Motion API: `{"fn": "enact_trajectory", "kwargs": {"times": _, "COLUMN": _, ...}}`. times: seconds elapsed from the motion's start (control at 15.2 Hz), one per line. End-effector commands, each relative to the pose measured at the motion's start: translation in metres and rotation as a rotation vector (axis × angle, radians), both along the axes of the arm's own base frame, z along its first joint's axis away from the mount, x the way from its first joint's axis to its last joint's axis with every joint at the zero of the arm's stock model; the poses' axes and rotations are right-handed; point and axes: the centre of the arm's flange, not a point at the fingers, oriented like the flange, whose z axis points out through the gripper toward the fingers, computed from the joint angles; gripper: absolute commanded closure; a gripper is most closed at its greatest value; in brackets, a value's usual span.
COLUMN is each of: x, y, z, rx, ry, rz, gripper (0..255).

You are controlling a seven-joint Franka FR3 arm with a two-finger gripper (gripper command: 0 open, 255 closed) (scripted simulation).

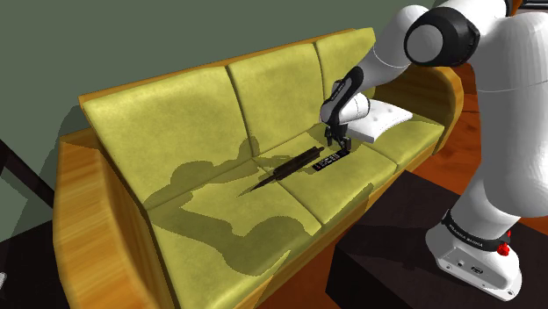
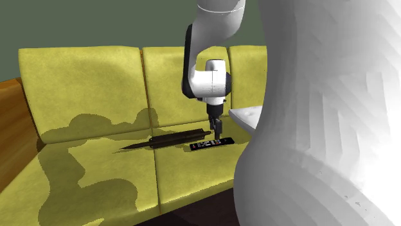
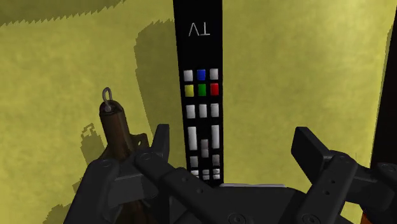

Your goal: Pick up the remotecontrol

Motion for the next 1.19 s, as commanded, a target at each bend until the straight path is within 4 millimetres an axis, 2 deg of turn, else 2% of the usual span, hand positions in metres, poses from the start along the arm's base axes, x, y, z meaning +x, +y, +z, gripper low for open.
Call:
{"fn": "enact_trajectory", "kwargs": {"times": 0.0, "x": 0.016, "y": 0.006, "z": -0.022, "rx": 0.005, "ry": -0.003, "rz": 0.077, "gripper": 0}}
{"fn": "enact_trajectory", "kwargs": {"times": 0.53, "x": 0.018, "y": 0.007, "z": -0.066, "rx": 0.005, "ry": -0.003, "rz": 0.089, "gripper": 0}}
{"fn": "enact_trajectory", "kwargs": {"times": 0.66, "x": 0.018, "y": 0.007, "z": -0.066, "rx": 0.005, "ry": -0.003, "rz": 0.089, "gripper": 0}}
{"fn": "enact_trajectory", "kwargs": {"times": 0.73, "x": 0.016, "y": 0.007, "z": -0.065, "rx": 0.005, "ry": -0.003, "rz": 0.089, "gripper": 255}}
{"fn": "enact_trajectory", "kwargs": {"times": 1.12, "x": 0.016, "y": 0.008, "z": -0.063, "rx": 0.005, "ry": -0.003, "rz": 0.089, "gripper": 255}}
